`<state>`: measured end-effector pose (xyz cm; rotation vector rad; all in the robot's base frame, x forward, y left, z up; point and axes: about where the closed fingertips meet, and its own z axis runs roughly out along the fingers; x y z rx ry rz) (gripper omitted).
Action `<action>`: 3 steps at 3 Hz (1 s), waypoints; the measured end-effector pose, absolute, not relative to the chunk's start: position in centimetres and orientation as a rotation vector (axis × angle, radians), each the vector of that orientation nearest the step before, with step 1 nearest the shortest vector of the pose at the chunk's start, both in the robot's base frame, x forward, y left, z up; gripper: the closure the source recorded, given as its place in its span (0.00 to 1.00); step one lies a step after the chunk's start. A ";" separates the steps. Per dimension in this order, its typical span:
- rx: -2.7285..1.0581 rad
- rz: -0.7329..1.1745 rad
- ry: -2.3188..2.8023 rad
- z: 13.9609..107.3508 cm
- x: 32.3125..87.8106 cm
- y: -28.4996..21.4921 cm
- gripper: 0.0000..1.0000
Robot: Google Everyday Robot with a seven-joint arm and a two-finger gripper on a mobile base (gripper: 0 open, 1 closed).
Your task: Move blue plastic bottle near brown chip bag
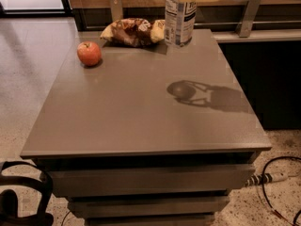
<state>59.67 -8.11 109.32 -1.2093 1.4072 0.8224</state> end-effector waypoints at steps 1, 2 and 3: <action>-1.056 0.705 1.386 109.4 62.2 -11.4 1.00; -0.942 0.572 1.425 108.9 64.0 -14.1 1.00; -0.897 0.480 1.497 108.4 65.9 -15.9 1.00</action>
Offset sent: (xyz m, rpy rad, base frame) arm 0.0640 -0.1073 -0.0121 0.0563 -0.1546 -0.5294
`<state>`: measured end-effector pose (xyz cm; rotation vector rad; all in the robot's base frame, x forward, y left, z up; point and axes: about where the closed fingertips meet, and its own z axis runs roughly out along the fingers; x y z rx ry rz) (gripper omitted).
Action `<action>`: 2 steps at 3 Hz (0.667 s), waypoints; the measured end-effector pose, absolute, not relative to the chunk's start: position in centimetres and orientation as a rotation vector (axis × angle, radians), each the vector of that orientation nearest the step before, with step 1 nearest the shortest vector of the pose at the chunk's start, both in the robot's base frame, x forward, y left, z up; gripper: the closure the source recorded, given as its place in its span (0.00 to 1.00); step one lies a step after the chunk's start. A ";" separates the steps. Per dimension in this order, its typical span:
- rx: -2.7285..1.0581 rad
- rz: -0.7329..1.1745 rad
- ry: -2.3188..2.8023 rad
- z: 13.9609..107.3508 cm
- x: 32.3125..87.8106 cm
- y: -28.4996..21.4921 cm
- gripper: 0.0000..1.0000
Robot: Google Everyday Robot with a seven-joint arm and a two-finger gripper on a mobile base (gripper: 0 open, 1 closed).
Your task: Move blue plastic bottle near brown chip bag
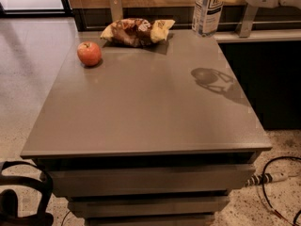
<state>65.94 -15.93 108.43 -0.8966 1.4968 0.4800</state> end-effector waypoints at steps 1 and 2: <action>-0.875 0.469 1.595 106.6 70.4 -16.8 1.00; -0.875 0.469 1.595 106.6 70.4 -16.8 1.00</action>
Offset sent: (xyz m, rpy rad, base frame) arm 0.0680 -0.0164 -0.0283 -0.0314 0.1071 -0.0533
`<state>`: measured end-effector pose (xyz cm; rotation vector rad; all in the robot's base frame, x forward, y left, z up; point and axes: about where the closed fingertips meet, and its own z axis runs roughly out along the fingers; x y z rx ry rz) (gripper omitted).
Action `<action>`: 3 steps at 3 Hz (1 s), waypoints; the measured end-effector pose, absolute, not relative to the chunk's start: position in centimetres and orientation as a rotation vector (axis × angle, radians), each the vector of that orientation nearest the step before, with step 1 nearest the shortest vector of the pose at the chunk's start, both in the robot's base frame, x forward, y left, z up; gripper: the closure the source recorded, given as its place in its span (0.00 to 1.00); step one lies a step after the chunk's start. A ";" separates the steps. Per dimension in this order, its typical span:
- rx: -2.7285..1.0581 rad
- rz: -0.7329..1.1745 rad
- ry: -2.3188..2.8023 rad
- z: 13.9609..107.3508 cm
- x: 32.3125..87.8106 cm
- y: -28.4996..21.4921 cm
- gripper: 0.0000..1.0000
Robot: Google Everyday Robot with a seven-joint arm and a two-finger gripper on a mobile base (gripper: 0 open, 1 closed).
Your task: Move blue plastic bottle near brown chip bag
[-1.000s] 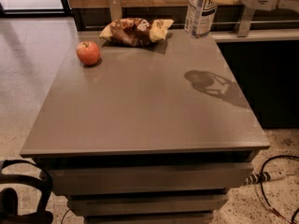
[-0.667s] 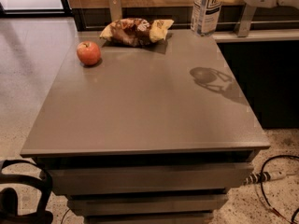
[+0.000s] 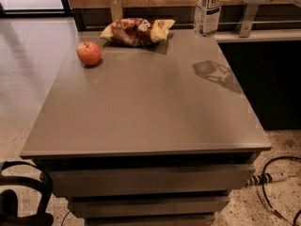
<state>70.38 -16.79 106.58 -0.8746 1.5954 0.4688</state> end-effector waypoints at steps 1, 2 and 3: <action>-0.847 0.508 1.629 105.3 71.8 -16.5 1.00; -0.790 0.526 1.688 103.1 74.8 -17.0 1.00; -0.721 0.556 1.722 100.7 77.6 -17.8 1.00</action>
Offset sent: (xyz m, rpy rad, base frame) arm 0.0850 -0.0183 -0.0597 0.0732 0.1762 -0.1064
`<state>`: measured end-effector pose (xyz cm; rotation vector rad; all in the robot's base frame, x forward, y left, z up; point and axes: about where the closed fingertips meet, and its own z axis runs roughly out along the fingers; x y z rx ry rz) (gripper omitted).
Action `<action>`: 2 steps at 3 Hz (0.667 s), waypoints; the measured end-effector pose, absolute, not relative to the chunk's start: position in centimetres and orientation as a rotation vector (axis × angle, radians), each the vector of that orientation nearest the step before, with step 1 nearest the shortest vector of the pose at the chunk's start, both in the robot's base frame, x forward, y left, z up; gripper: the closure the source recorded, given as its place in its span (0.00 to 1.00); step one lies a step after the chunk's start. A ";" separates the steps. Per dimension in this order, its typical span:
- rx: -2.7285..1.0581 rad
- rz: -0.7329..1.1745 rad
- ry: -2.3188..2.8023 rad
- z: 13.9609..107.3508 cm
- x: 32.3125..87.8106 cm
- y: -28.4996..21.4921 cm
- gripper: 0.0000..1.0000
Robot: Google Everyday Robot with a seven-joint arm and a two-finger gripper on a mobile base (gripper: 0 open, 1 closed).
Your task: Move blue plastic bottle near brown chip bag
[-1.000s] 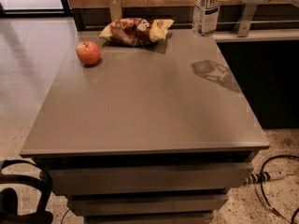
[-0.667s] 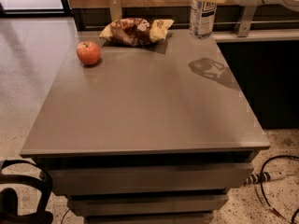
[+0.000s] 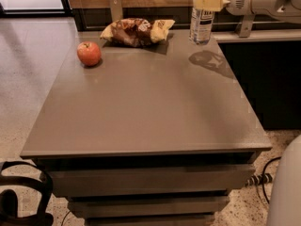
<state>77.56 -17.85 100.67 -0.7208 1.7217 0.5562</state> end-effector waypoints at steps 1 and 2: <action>-0.647 0.587 1.704 99.1 79.8 -18.8 1.00; -0.604 0.583 1.668 98.4 81.7 -19.5 1.00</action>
Offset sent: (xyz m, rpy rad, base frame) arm 0.0649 -0.0363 -0.0282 0.1411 -0.0780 -0.1031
